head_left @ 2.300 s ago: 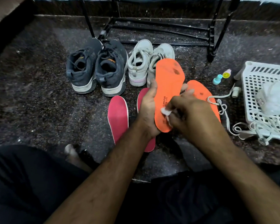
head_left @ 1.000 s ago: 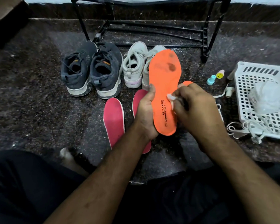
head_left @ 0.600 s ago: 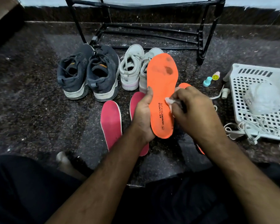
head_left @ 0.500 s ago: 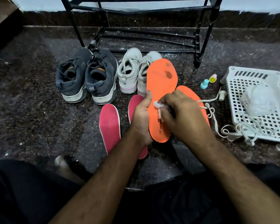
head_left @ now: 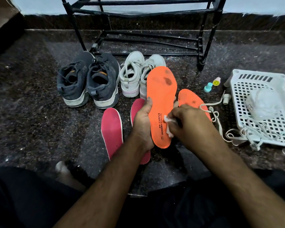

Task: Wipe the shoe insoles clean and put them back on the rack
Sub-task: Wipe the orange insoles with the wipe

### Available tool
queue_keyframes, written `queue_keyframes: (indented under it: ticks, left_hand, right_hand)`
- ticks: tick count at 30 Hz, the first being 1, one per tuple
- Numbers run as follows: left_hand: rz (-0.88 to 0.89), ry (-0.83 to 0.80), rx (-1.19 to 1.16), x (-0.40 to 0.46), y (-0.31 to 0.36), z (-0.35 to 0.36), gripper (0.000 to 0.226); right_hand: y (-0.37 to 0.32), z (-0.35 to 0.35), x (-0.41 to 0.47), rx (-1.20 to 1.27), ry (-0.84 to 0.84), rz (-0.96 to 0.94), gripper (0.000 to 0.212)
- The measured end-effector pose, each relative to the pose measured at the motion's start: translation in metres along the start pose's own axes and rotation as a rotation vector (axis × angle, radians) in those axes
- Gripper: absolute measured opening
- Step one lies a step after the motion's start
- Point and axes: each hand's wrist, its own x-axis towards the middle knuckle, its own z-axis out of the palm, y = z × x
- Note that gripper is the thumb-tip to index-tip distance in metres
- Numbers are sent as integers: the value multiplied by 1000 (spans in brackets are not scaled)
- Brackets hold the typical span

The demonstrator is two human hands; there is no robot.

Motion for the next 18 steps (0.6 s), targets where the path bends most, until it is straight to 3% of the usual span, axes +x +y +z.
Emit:
queue_keyframes:
  ticks: [3, 7, 10, 14, 18]
  left_hand:
    - [12, -21, 42, -1, -1, 2, 75]
    - [4, 30, 53, 0, -12, 7, 53]
    - [36, 38, 5, 0, -11, 5, 51]
    - [6, 25, 40, 7, -6, -5, 69]
    - [65, 32, 97, 10, -15, -2, 65]
  right_hand:
    - [3, 0, -2, -8, 64, 0, 8]
    - [7, -6, 20, 29, 202, 49, 9]
    - [4, -6, 25, 33, 166, 53, 7]
    - [1, 1, 3, 26, 4, -18, 10]
    - [10, -5, 8, 51, 136, 13, 7]
